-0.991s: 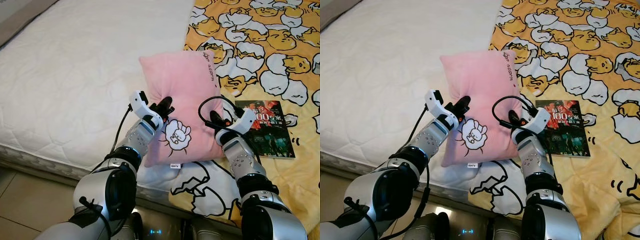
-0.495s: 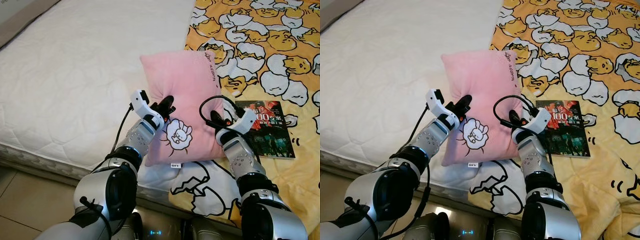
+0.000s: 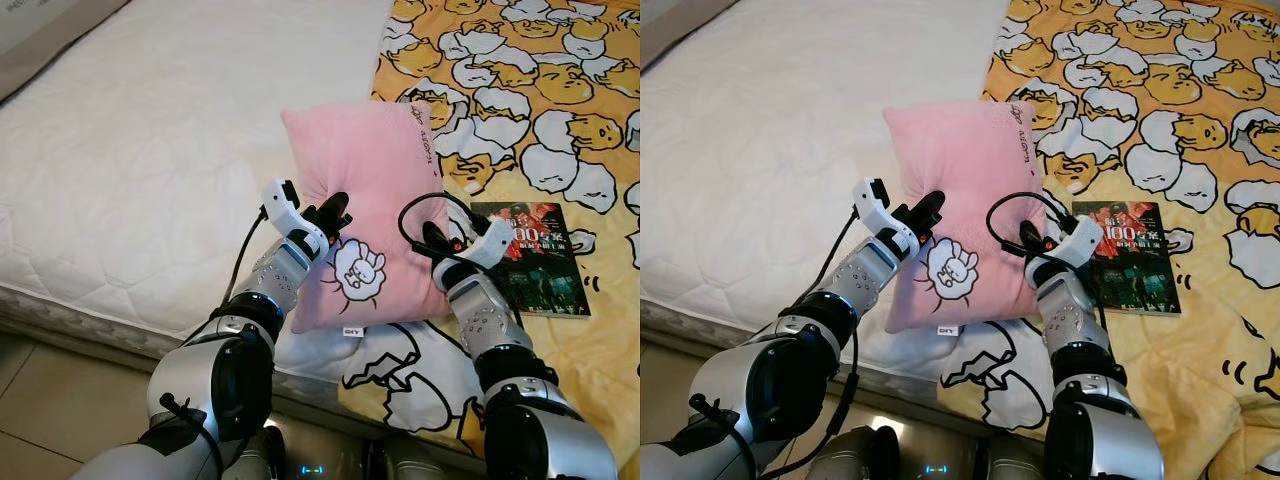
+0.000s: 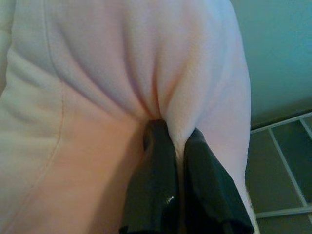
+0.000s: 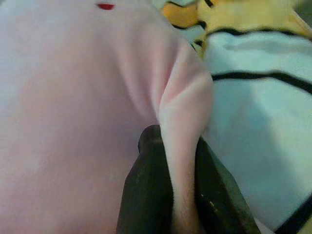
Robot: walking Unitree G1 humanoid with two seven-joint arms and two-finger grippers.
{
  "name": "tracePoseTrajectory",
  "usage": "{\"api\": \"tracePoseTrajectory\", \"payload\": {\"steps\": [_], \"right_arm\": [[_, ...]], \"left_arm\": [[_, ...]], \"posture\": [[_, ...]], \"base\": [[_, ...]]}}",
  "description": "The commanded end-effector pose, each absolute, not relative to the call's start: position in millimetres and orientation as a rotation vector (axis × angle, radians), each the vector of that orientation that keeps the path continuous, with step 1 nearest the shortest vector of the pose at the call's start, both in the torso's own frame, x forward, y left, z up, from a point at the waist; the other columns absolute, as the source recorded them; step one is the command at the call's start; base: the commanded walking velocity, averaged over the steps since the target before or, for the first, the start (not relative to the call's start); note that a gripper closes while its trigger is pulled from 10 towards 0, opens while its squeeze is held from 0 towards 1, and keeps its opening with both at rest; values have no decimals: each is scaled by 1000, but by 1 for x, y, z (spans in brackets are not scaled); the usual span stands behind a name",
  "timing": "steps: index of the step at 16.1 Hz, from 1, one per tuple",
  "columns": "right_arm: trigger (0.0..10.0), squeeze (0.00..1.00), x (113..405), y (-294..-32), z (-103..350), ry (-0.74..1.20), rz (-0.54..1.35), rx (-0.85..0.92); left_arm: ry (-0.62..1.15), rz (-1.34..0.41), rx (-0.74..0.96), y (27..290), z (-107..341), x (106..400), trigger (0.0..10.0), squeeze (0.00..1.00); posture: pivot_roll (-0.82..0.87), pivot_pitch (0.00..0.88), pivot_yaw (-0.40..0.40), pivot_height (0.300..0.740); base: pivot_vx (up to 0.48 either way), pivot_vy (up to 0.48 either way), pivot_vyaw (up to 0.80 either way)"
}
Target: Clean up the room
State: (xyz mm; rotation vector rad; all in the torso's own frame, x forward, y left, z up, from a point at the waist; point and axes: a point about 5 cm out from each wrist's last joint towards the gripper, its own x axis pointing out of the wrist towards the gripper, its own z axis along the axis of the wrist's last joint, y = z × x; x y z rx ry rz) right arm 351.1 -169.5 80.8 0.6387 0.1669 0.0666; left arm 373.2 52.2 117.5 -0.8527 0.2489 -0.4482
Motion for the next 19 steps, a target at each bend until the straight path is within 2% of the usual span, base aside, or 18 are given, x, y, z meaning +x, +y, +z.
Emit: {"api": "tracePoseTrajectory", "payload": {"steps": [1, 2, 4, 7, 12, 14, 19], "right_arm": [[0, 0, 361, -160, 102, 90, 128, 527], [10000, 0, 366, -156, 117, 27, 143, 465], [10000, 0, 373, -156, 148, -107, 126, 396], [10000, 0, 376, -163, 176, -220, 83, 332], [10000, 0, 372, -170, 212, -360, 39, 272], [10000, 0, 368, -176, 210, -362, -4, 293], [10000, 0, 361, -179, 195, -322, -59, 268]], "left_arm": [[269, -507, -771, 40, 126, 375, 0, 0], [250, -516, -713, 41, 134, 379, 10000, 0], [150, -545, -554, 45, 159, 389, 10000, 0], [11, -569, -402, 52, 191, 399, 10000, 0], [-211, -526, -239, 74, 245, 411, 10000, 0], [-239, -526, -245, 79, 253, 411, 10000, 0], [-184, -509, -321, 76, 237, 410, 10000, 0]], "posture": [[-26, 59, 17, 740], [-26, 49, 18, 740], [-20, 23, 18, 740], [-5, 2, 18, 740], [16, 0, 14, 740], [20, 0, 15, 740], [13, 0, 18, 740]], "base": [[0, 0, 0], [0, 0, 0], [0, 0, 0], [0, 0, 0], [0, 0, 0], [0, 0, 0], [0, 0, 0]]}}
